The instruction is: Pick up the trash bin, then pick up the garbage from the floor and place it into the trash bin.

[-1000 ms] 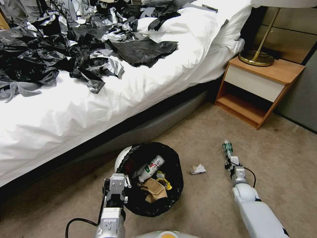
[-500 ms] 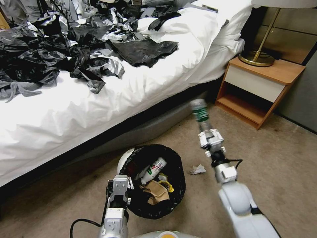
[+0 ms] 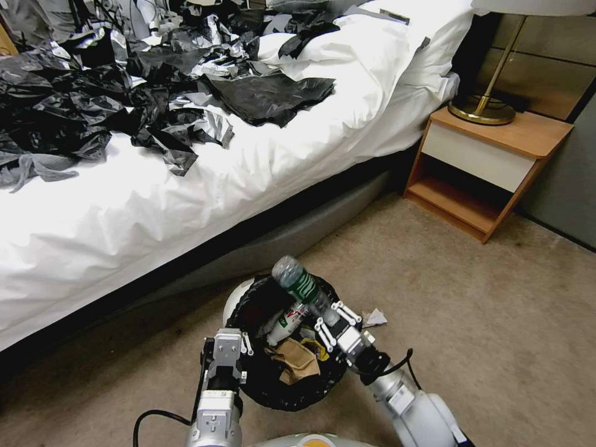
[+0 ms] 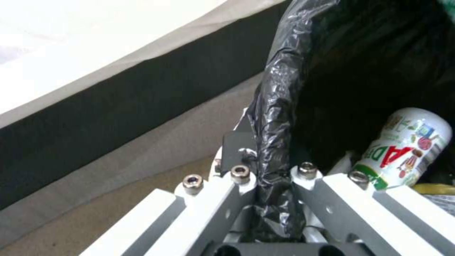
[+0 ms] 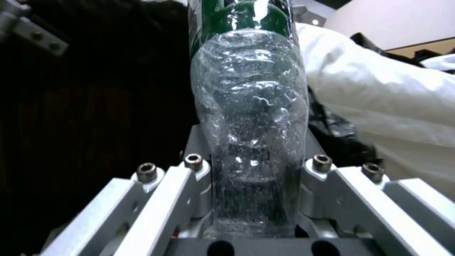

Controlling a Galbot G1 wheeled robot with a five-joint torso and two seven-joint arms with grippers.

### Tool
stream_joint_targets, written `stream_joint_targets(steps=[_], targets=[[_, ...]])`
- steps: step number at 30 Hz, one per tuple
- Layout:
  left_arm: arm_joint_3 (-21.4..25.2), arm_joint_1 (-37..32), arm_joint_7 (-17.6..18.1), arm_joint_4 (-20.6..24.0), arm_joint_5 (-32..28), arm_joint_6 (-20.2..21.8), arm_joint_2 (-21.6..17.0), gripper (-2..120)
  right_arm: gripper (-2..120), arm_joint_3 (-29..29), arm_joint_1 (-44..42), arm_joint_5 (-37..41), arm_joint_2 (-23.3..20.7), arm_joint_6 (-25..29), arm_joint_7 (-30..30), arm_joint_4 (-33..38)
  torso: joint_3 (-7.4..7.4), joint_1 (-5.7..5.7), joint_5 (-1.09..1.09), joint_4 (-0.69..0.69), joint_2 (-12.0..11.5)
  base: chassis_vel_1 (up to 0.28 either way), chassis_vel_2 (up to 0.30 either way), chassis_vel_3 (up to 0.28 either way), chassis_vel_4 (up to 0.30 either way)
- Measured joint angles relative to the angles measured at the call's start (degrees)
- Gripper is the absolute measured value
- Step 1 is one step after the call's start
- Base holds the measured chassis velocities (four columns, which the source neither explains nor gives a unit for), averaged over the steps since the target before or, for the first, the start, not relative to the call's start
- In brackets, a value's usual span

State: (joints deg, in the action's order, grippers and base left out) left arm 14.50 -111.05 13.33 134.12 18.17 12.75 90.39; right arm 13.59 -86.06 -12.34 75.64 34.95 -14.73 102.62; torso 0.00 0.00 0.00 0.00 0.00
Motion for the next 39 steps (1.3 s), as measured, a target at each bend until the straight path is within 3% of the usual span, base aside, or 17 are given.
stream_joint_targets(steps=[11, 12, 17, 19, 23, 25, 31, 39], targets=[[-0.42, 0.25, -0.09, -0.03, 0.02, 0.03, -0.01, 0, 22, -1.12, 0.63, -1.67, 0.02, -0.67, 0.52, -2.67, 0.00, 0.00, 0.01, 0.00, 0.00, 0.000, 0.000, 0.000, 0.000], [-0.47, 0.25, -0.17, -0.01, 0.01, 0.03, -0.02, 0, 31, -1.22, 0.78, -2.08, 0.04, -0.67, 0.72, -2.85, 0.00, -0.01, 0.00, -0.01, 0.00, 0.000, 0.000, 0.000, 0.000], [-0.64, 0.28, -0.28, 0.00, 0.03, 0.05, -0.03, 0, 43, -1.64, 1.06, -2.62, 0.12, -0.68, 0.97, -3.15, 0.01, 0.00, 0.00, 0.00, 0.00, 0.000, 0.000, 0.000, 0.000], [-0.67, 0.28, -0.41, 0.01, 0.09, 0.09, -0.04, 0, 56, -1.97, 1.12, -2.80, 0.14, -0.72, 1.08, -3.15, 0.00, 0.00, 0.00, 0.00, 0.00, 0.000, 0.000, 0.000, 0.000], [-0.68, 0.27, -0.41, 0.07, 0.11, 0.09, -0.03, 0, 64, -2.02, 1.15, -2.90, 0.12, -0.72, 1.09, -3.10, 0.01, 0.00, 0.00, 0.00, 0.00, 0.000, 0.000, 0.000, 0.000], [-0.67, 0.24, -0.41, 0.27, 0.18, 0.12, 0.01, 0, 78, -2.06, 1.15, -2.91, 0.02, -0.74, 1.16, -2.84, 0.00, 0.00, 0.00, 0.00, 0.00, 0.000, 0.000, 0.000, 0.000], [-0.64, 0.21, -0.41, 0.36, 0.32, 0.15, 0.09, 0, 97, -2.05, 0.95, -2.89, -0.12, -0.72, 1.19, -1.82, 0.01, 0.00, 0.00, 0.00, 0.00, 0.000, 0.000, 0.000, 0.000], [-0.48, 0.14, -0.40, 0.37, 0.50, 0.17, 0.16, 0, 100, -1.82, 0.12, -2.84, -0.36, 0.58, 1.36, 2.01, 0.01, 0.00, 0.00, 0.00, 0.00, 0.000, 0.000, 0.000, 0.000]])
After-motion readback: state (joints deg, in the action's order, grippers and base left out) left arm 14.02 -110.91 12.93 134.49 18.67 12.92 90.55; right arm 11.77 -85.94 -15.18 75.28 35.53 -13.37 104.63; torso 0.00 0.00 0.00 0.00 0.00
